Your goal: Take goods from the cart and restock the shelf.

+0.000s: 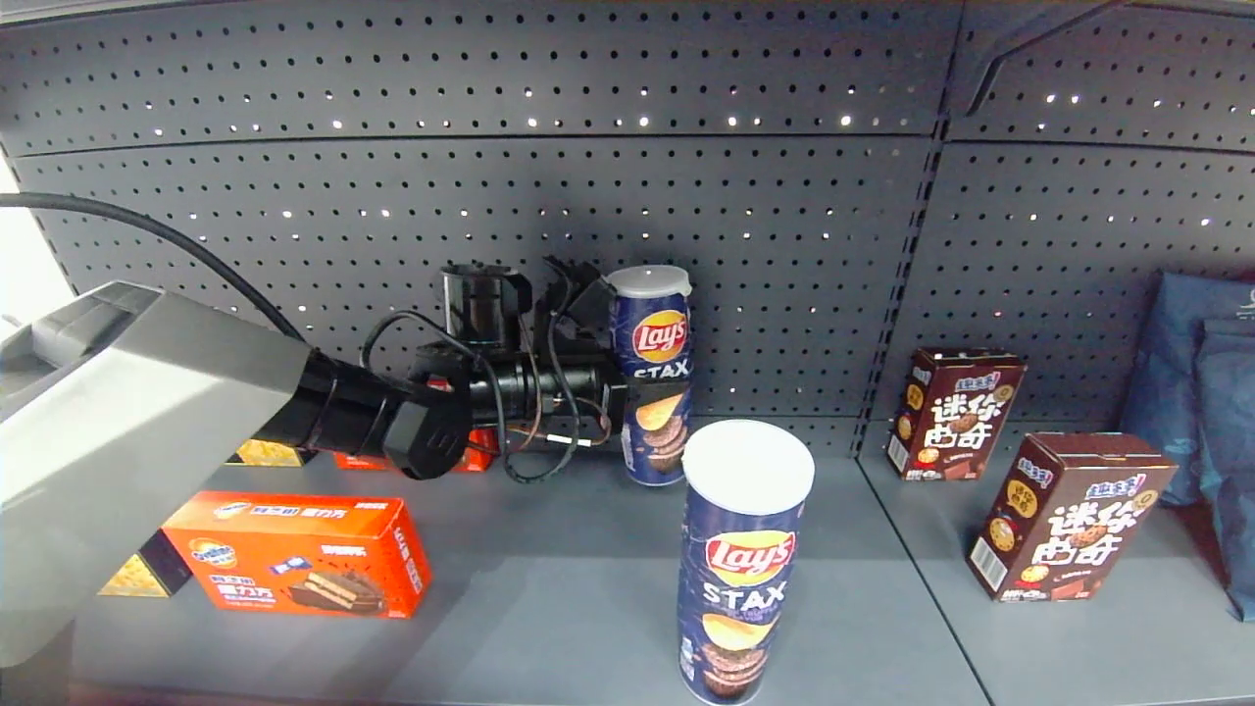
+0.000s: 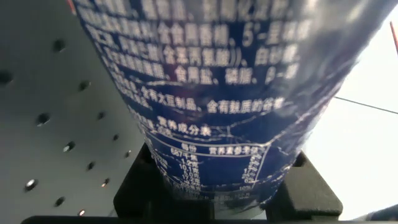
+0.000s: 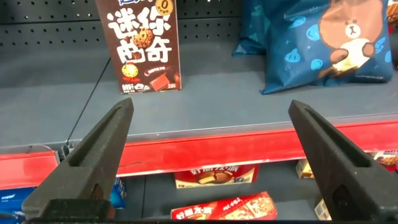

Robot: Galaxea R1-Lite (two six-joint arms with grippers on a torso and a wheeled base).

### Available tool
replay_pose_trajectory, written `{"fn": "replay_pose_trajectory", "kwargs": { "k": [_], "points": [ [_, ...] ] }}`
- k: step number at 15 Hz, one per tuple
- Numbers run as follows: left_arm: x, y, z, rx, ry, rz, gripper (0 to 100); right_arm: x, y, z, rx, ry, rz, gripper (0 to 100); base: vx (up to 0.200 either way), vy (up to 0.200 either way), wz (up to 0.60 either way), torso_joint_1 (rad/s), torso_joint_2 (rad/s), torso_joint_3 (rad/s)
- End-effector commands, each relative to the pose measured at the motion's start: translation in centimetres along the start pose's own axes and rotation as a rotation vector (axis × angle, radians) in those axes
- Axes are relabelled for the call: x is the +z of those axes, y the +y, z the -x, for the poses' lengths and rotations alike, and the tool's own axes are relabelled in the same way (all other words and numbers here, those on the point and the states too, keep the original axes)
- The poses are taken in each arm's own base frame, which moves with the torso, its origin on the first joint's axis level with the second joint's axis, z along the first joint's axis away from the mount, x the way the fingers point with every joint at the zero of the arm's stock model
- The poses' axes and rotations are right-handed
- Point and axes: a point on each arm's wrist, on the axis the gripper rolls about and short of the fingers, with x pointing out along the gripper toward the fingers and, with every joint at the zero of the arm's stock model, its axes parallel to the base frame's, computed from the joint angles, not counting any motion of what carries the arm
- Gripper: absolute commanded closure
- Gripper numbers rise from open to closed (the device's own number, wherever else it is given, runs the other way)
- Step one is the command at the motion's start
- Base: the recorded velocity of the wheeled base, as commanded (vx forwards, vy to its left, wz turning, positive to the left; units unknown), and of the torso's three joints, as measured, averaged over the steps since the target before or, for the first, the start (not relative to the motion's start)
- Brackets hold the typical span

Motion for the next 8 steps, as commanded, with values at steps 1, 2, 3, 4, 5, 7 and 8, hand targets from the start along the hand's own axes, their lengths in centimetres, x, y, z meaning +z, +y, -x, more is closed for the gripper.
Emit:
{"fn": "replay_pose_trajectory", "kwargs": {
  "k": [1, 2, 3, 4, 5, 7, 8],
  "points": [
    [-0.6, 0.7, -0.1, 0.010, 0.006, 0.007, 100, 0.0, 0.0, 0.0, 0.001, 0.006, 0.002, 0, 0.000, 0.000, 0.00, 0.000, 0.00, 0.000],
    [-1.0, 0.9, -0.2, 0.011, 0.012, 0.014, 100, 0.0, 0.0, 0.0, 0.000, 0.008, 0.003, 0, 0.000, 0.000, 0.00, 0.000, 0.00, 0.000],
    [-1.3, 0.9, -0.3, 0.010, 0.017, 0.015, 100, 0.0, 0.0, 0.0, 0.000, 0.006, 0.002, 0, 0.000, 0.000, 0.00, 0.000, 0.00, 0.000],
    [-1.5, 1.0, -0.5, 0.010, 0.020, 0.012, 100, 0.0, 0.0, 0.0, 0.000, 0.006, 0.002, 0, 0.000, 0.000, 0.00, 0.000, 0.00, 0.000],
    [-1.8, 1.1, -0.6, 0.009, 0.026, 0.008, 100, 0.0, 0.0, 0.0, 0.000, 0.008, 0.003, 0, 0.000, 0.000, 0.00, 0.000, 0.00, 0.000],
    [-2.3, 1.2, -0.7, 0.008, 0.034, -0.001, 100, 0.0, 0.0, 0.0, 0.001, 0.008, 0.002, 0, 0.000, 0.000, 0.00, 0.000, 0.00, 0.000],
    [-2.4, 1.3, -0.8, 0.008, 0.036, 0.001, 100, 0.0, 0.0, 0.0, 0.000, 0.009, 0.003, 0, 0.000, 0.000, 0.00, 0.000, 0.00, 0.000]
  ]
}}
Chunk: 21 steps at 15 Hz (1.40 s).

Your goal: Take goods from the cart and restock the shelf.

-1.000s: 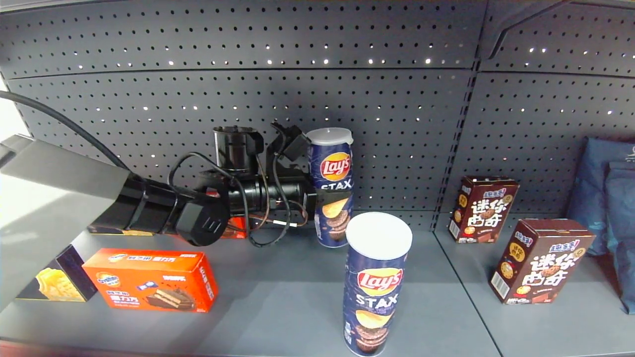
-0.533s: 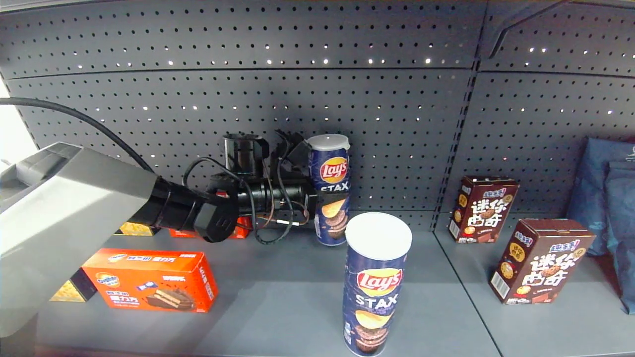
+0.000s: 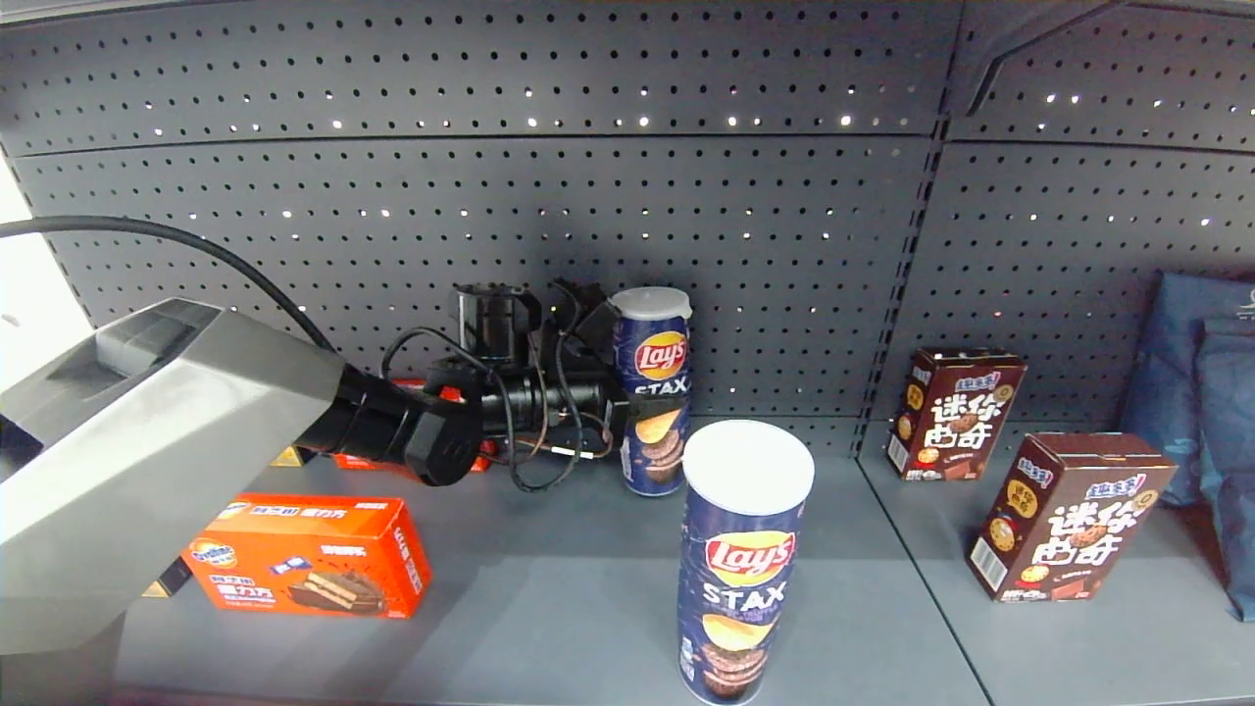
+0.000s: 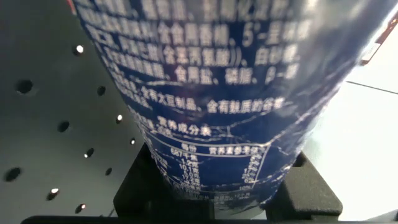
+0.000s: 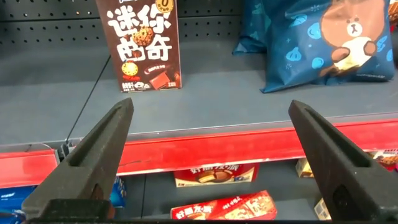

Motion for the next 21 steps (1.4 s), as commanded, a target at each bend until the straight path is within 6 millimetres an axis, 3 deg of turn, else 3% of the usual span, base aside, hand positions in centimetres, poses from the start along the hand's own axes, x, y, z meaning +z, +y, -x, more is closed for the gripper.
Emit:
{"fn": "replay_pose_trajectory", "kwargs": {
  "k": [1, 15, 16, 21],
  "points": [
    [-0.42, 0.11, -0.15, -0.001, 0.007, 0.006, 100, 0.01, 0.01, -0.03, 0.000, 0.004, 0.001, 0, 0.000, 0.000, 0.00, 0.000, 0.00, 0.000],
    [-0.88, 0.22, -0.85, -0.009, 0.009, 0.006, 100, -0.01, 0.01, -0.03, 0.000, 0.006, 0.002, 0, 0.000, 0.000, 0.00, 0.000, 0.00, 0.000],
    [-0.91, 0.25, -0.88, -0.007, 0.009, 0.006, 0, -0.01, 0.01, -0.03, 0.000, 0.006, 0.002, 0, 0.000, 0.000, 0.00, 0.000, 0.00, 0.000],
    [-0.90, 0.51, -0.24, 0.006, 0.010, -0.032, 0, -0.03, 0.01, -0.03, 0.000, 0.007, 0.007, 0, 0.000, 0.000, 0.00, 0.000, 0.00, 0.000]
  ]
}}
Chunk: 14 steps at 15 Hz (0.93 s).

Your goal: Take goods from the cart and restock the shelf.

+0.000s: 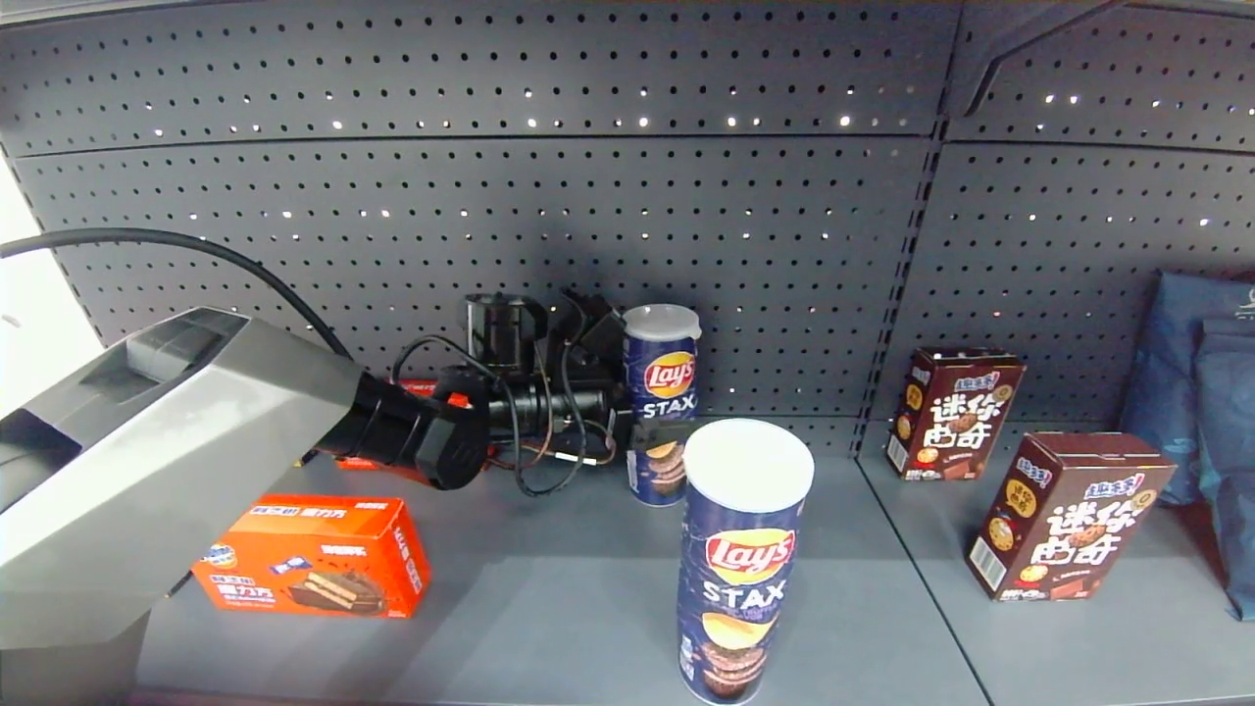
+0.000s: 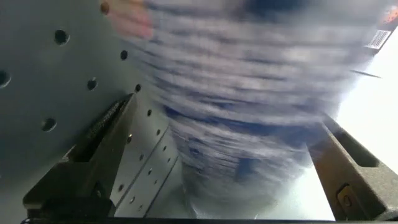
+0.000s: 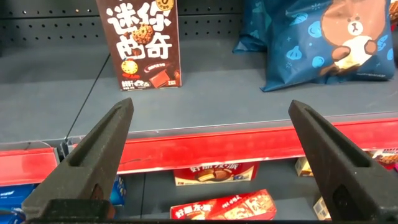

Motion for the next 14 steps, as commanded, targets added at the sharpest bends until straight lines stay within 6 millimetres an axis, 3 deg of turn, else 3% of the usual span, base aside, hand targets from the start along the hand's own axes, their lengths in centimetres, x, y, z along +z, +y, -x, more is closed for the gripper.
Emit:
{"fn": "replay_pose_trajectory", "kwargs": {
  "k": [1, 7, 10, 13, 14],
  "points": [
    [0.5, 0.3, 1.2, 0.023, -0.005, -0.019, 0, 0.0, 0.0, 0.0, 0.000, 0.002, 0.002, 0, 0.000, 0.000, 0.00, 0.000, 0.00, 0.000],
    [1.6, -1.8, 3.9, 0.031, 0.007, -0.010, 0, 0.0, 0.0, 0.0, 0.002, 0.003, -0.001, 0, 0.000, 0.000, 0.00, 0.000, 0.00, 0.000],
    [1.5, -3.0, 7.4, 0.072, 0.023, -0.014, 0, 0.0, 0.0, 0.0, 0.002, 0.003, 0.001, 0, 0.000, 0.000, 0.00, 0.000, 0.00, 0.000],
    [1.7, -3.7, 8.6, 0.102, 0.014, -0.034, 0, 0.0, 0.0, 0.0, 0.002, 0.005, 0.001, 0, 0.000, 0.000, 0.00, 0.000, 0.00, 0.000],
    [3.1, -4.7, 9.7, 0.176, 0.007, -0.054, 0, -0.1, 0.0, 0.0, 0.002, 0.008, 0.002, 0, 0.000, 0.000, 0.00, 0.000, 0.00, 0.000]
  ]
}}
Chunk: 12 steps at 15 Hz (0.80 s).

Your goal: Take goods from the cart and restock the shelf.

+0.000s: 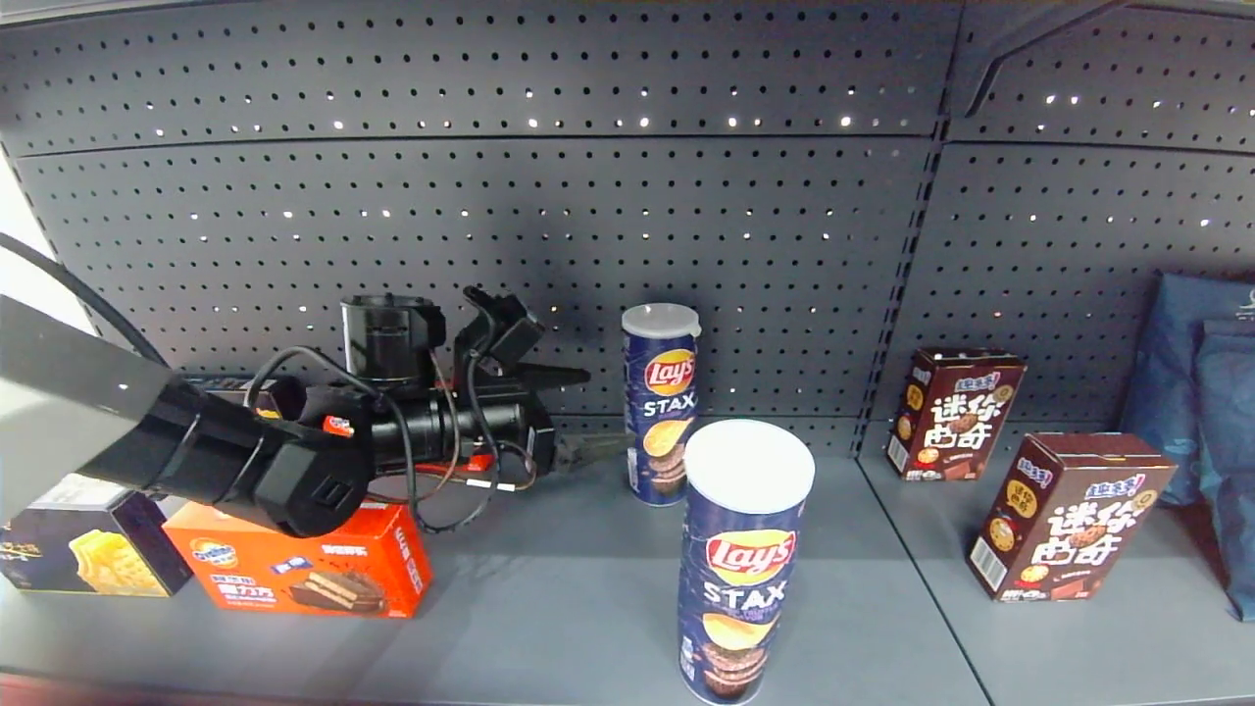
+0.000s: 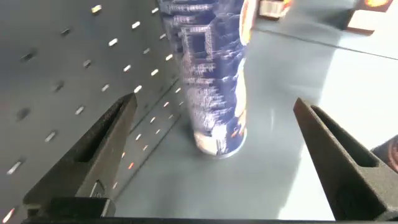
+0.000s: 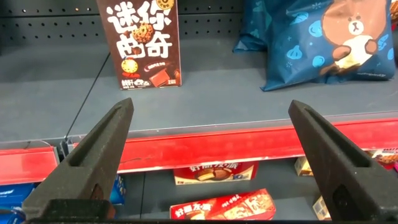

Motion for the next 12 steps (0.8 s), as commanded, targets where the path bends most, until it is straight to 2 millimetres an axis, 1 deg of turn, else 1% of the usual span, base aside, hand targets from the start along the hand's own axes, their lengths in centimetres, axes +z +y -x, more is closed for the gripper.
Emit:
{"fn": "replay_pose_trajectory", "kwargs": {
  "k": [1, 2, 3, 4, 5, 7, 10, 12],
  "points": [
    [2.8, -1.4, 2.2, 0.088, -0.034, -0.038, 0, 0.0, 0.0, 0.0, 0.000, 0.003, 0.001, 0, 0.000, 0.000, 0.00, 0.000, 0.00, 0.000],
    [3.3, -1.6, 2.5, 0.117, -0.039, -0.045, 0, 0.0, 0.0, 0.0, 0.000, 0.003, 0.001, 0, 0.000, 0.000, 0.00, 0.000, 0.00, 0.000],
    [4.0, -1.9, 2.5, 0.186, -0.040, -0.056, 0, -0.1, 0.0, 0.0, 0.000, 0.006, 0.002, 0, 0.000, 0.000, 0.00, 0.000, 0.00, 0.000],
    [4.2, -2.2, 2.4, 0.233, -0.035, -0.057, 0, -0.1, 0.0, 0.0, 0.001, 0.012, 0.004, 0, 0.000, 0.000, 0.00, 0.000, 0.00, 0.000],
    [4.1, -2.8, 2.0, 0.331, -0.006, -0.055, 0, -0.1, 0.0, 0.0, 0.001, 0.015, 0.007, 0, 0.000, 0.000, 0.00, 0.000, 0.00, 0.000],
    [4.0, -4.1, 1.6, 0.411, 0.030, -0.054, 0, -0.2, 0.0, 0.0, 0.001, 0.019, 0.008, 0, 0.000, 0.000, 0.00, 0.000, 0.00, 0.000],
    [3.4, -5.2, 0.9, 0.487, 0.083, -0.053, 0, -0.2, 0.0, 0.0, 0.001, 0.022, 0.008, 0, 0.000, 0.000, 0.00, 0.000, 0.00, 0.000],
    [3.1, -5.8, 0.6, 0.490, 0.168, -0.039, 0, -0.2, 0.0, 0.0, 0.001, 0.022, 0.008, 0, 0.000, 0.000, 0.00, 0.000, 0.00, 0.000]
  ]
}}
